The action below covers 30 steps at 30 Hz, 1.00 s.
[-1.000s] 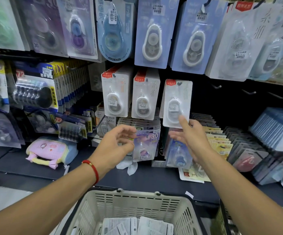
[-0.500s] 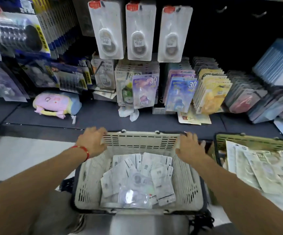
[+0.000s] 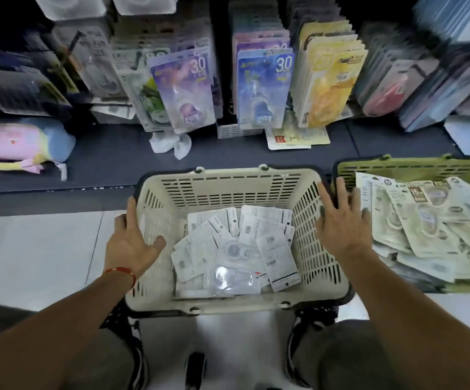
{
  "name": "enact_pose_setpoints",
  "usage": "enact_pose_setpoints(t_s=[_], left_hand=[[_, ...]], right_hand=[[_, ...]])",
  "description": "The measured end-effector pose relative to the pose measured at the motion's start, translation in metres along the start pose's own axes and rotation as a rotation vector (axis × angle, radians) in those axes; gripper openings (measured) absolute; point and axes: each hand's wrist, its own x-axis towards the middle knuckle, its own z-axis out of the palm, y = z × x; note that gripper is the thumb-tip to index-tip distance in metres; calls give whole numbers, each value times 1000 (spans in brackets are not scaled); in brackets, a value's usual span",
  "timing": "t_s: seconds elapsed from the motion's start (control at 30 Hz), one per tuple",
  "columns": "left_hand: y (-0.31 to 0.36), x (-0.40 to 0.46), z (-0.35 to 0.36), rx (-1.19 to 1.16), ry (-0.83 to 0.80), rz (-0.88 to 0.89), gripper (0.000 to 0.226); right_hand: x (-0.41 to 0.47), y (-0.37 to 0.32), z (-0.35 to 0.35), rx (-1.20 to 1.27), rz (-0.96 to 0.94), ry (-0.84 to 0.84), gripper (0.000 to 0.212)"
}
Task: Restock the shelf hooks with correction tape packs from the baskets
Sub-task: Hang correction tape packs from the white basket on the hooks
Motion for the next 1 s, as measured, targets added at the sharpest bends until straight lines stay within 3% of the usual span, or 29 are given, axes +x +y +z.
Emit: enact_pose_setpoints(t_s=[0.37, 0.57, 0.67, 0.73, 0.83, 0.9, 1.0], left_hand=[[32, -8, 31, 22, 53, 79, 106], [35, -10, 34, 77, 62, 101, 106], [38, -12, 31, 133, 66, 150, 103], [41, -13, 30, 218, 82, 181, 100], [43, -15, 31, 380, 91, 313, 90], [43, -15, 31, 415, 92, 328, 87], [45, -15, 31, 409, 83, 299, 85]], right_hand=[[5, 43, -5, 64, 21, 37, 78], [8, 37, -11, -137, 44, -46, 90], [4, 13, -11, -261, -168, 60, 87], [5, -8, -1, -101, -315, -82, 80], [16, -28, 20, 106, -281, -484, 90], [22, -32, 37, 117, -211, -542, 105], [29, -34, 59, 85, -157, -471, 112]])
